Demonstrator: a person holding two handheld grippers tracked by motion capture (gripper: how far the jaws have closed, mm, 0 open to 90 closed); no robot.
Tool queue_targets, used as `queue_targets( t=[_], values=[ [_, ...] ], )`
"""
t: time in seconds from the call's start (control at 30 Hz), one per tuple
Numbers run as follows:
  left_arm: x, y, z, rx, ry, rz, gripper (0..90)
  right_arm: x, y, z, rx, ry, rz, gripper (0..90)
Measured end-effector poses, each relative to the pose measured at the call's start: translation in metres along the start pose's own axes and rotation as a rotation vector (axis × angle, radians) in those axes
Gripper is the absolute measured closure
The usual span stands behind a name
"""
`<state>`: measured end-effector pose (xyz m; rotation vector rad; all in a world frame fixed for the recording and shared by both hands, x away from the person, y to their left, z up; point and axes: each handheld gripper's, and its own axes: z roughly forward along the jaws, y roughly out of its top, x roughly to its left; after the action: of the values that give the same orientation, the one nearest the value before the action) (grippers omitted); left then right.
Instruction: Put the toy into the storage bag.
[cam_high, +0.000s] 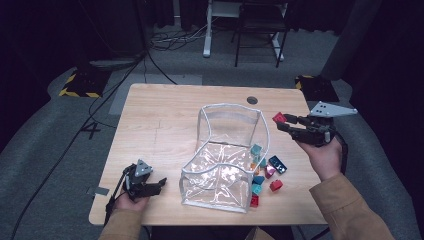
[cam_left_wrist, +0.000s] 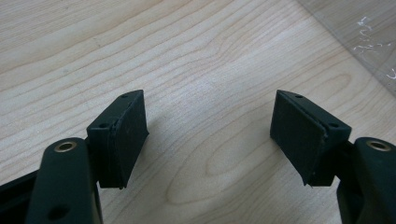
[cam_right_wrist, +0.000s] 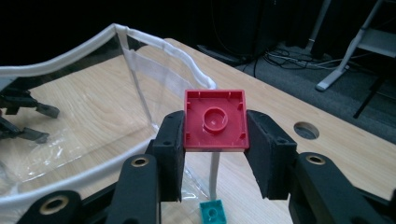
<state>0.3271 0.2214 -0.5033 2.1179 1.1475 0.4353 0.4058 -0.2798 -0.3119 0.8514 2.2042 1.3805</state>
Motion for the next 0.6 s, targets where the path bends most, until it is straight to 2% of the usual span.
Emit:
queue_targets(
  t=[0.27, 0.6],
  values=[
    [0.000, 0.000, 0.000, 0.000, 0.000, 0.001, 27.2, 0.013, 0.020, -0.001, -0.010, 0.039, -0.025, 58.6],
    [0.000, 0.000, 0.000, 0.000, 0.000, 0.001, 27.0, 0.033, 0.044, 0.011, 0.006, 0.106, -0.051, 58.6]
  ],
)
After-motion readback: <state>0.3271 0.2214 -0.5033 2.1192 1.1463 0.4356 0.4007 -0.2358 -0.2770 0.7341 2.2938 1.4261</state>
